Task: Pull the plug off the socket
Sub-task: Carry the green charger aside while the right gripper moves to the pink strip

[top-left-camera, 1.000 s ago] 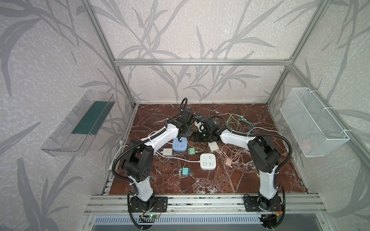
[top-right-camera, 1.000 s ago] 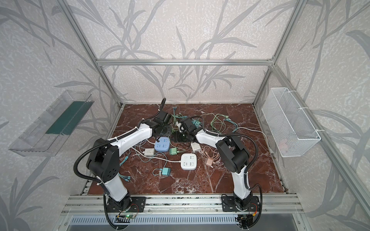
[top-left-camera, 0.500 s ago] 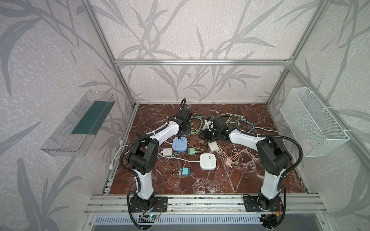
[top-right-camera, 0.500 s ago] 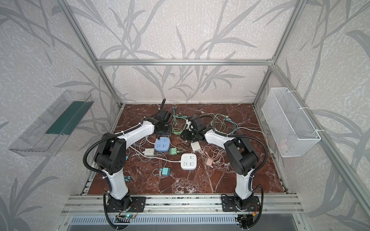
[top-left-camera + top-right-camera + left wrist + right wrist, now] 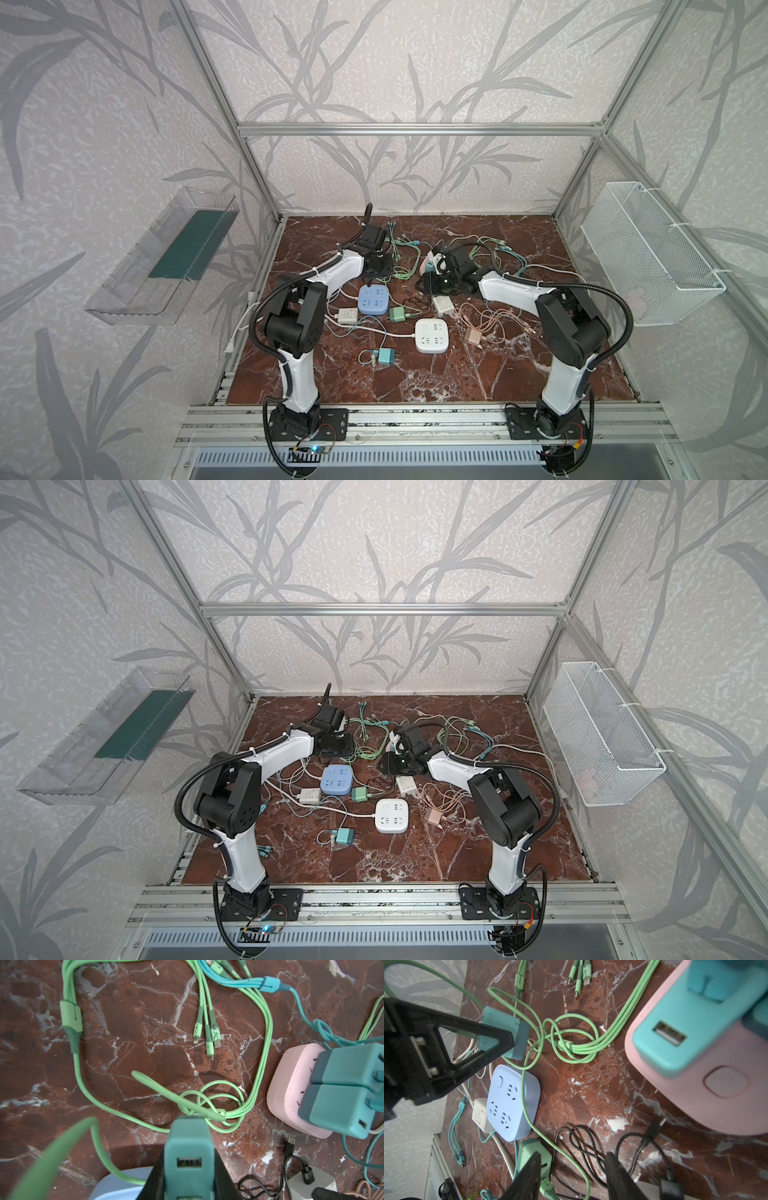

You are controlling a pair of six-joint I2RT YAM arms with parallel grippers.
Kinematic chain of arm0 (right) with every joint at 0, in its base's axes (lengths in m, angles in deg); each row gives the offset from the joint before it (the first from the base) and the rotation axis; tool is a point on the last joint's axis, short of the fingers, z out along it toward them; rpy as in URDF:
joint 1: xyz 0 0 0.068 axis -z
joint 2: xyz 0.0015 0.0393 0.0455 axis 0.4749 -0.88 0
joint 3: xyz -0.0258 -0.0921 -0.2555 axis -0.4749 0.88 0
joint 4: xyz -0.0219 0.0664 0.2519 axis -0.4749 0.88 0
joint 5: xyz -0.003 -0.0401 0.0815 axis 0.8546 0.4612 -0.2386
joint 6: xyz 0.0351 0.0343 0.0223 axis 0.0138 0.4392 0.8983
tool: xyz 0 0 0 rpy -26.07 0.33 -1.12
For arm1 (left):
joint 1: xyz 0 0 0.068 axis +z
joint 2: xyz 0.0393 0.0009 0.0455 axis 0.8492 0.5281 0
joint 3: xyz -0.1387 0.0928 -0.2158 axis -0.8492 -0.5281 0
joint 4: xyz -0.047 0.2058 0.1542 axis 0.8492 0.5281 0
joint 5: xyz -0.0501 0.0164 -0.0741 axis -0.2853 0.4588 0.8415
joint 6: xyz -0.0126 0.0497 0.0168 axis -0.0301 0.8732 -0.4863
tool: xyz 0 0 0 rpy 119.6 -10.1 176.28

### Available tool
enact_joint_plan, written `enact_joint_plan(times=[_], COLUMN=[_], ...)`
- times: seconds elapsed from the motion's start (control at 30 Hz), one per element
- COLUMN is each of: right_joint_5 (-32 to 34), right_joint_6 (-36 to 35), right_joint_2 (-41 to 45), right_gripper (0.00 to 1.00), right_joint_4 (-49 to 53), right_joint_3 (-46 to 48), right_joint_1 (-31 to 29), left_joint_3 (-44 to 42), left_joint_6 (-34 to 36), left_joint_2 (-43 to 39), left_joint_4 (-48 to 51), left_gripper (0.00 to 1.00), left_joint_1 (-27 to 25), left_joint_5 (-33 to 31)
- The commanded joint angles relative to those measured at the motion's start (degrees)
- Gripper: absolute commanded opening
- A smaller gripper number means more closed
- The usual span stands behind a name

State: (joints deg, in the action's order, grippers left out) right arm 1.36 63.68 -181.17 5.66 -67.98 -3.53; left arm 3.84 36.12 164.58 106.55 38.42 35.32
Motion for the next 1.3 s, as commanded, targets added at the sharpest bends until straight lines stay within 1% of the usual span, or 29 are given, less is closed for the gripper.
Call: enact_joint_plan(times=[0.0, 0.2, 0.4, 0.63, 0.73, 0.93, 1.0, 1.17, 1.27], right_joint_5=[0.6, 0.0, 0.0, -1.0, -0.9, -0.6, -0.7, -0.6, -0.6], right_joint_6=[-1.1, -0.5, -0.2, 0.7, 0.6, 0.3, 0.1, 0.0, -0.2], right_joint_2=[3.3, 3.2, 3.4, 2.8, 3.2, 4.1, 4.3, 5.1, 5.3], right_gripper=[0.50, 0.50, 0.51, 0.51, 0.51, 0.51, 0.51, 0.51, 0.51], right_joint_4=[0.3, -0.3, -0.8, -1.3, -1.3, -0.9, -0.9, -1.0, -0.7], right_joint_3=[0.8, 1.7, 2.1, 2.0, 2.3, 2.5, 2.5, 2.9, 2.9], right_joint_1=[0.5, 0.5, 0.5, 0.5, 0.5, 0.5, 0.5, 0.5, 0.6], left_joint_3=[-2.0, -3.2, -3.4, -3.3, -3.1, -2.8, -2.8, -2.0, -2.1], left_joint_6=[-2.2, -2.6, -3.2, -3.0, -3.2, -3.2, -3.3, -3.4, -3.3], left_joint_2=[0.7, 1.6, 2.1, 2.0, 2.4, 2.6, 2.4, 1.6, 0.4], left_joint_4=[-3.7, -4.5, -3.4, -1.8, -0.3, 1.9, 2.0, 3.0, 3.4], left_gripper=[0.13, 0.17, 0.18, 0.21, 0.24, 0.26, 0.28, 0.38, 0.41], left_joint_1=[1.2, 1.9, 2.5, 2.8, 3.1, 3.5, 3.6, 3.6, 3.6], left_joint_5=[5.4, 8.5, 10.8, 11.0, 10.5, 9.8, 9.7, 9.7, 9.6])
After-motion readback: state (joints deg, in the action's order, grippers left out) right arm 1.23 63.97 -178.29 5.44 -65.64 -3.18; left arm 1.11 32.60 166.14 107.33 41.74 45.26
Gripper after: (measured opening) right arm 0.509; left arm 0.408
